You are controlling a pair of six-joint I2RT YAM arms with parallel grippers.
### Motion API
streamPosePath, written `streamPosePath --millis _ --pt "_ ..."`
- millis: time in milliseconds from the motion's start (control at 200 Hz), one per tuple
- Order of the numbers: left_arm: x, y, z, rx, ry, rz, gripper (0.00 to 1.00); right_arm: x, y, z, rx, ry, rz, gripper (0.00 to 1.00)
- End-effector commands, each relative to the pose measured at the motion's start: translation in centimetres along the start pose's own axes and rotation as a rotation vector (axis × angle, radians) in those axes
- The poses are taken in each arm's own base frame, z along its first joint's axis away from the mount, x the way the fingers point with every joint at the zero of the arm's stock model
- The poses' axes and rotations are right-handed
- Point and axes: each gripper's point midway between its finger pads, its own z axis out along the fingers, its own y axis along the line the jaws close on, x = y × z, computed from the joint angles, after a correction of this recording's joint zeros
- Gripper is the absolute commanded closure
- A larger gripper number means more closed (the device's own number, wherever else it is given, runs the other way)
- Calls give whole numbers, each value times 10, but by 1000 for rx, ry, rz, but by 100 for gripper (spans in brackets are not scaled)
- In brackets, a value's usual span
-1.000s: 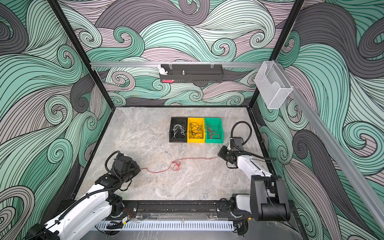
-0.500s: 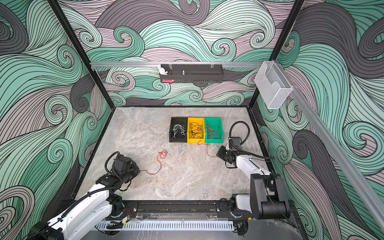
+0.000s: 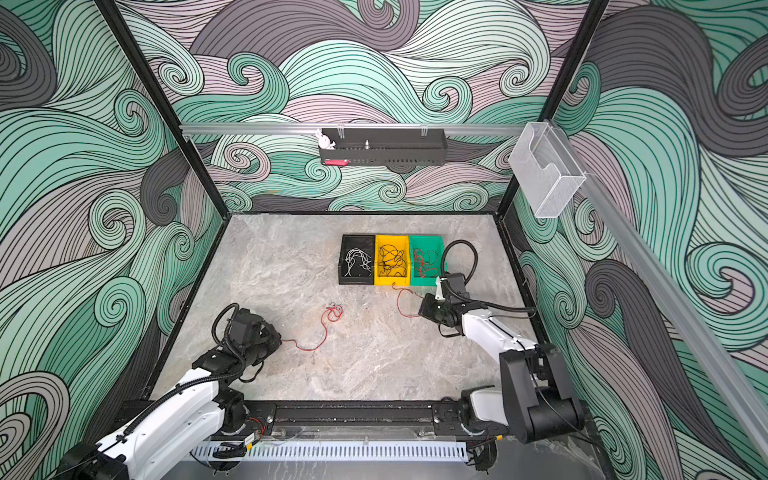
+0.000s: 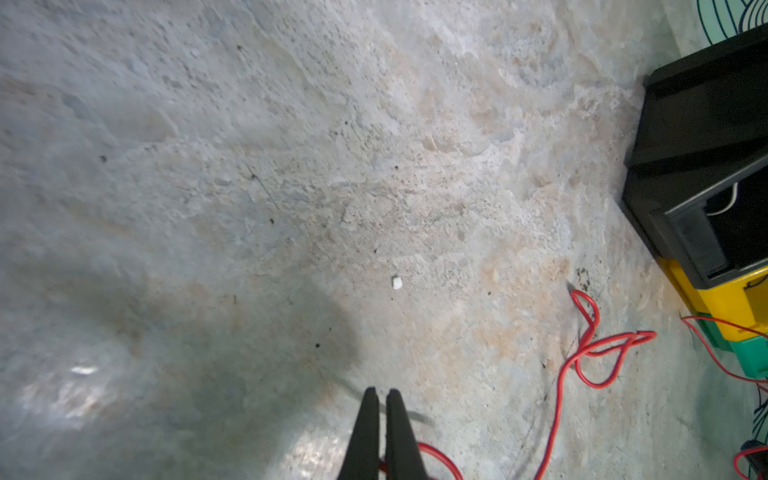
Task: Untangle the cables
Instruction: 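Lift the red wire high over the bins with the right gripper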
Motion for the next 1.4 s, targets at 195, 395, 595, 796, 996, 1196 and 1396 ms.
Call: streamPosePath --millis 195,395,595,796,996,1196,1396 --pt "2 -2 3 22 9 3 100 -21 30 -37 -35 -83 -103 92" --pt "5 -4 5 31 25 2 100 -49 42 -71 -9 -200 -152 91" --pt "8 -4 6 36 37 1 100 -81 46 -106 69 -303 -198 91" --pt "8 -4 7 39 35 4 100 -118 52 -130 65 -390 -175 91" --pt "6 -4 7 38 29 8 100 -150 76 -145 20 -432 -190 91" --pt "6 -3 8 33 28 11 100 -178 83 -142 11 -445 -191 91" --pt "6 -2 8 29 27 20 100 -200 77 -129 14 -447 -166 91"
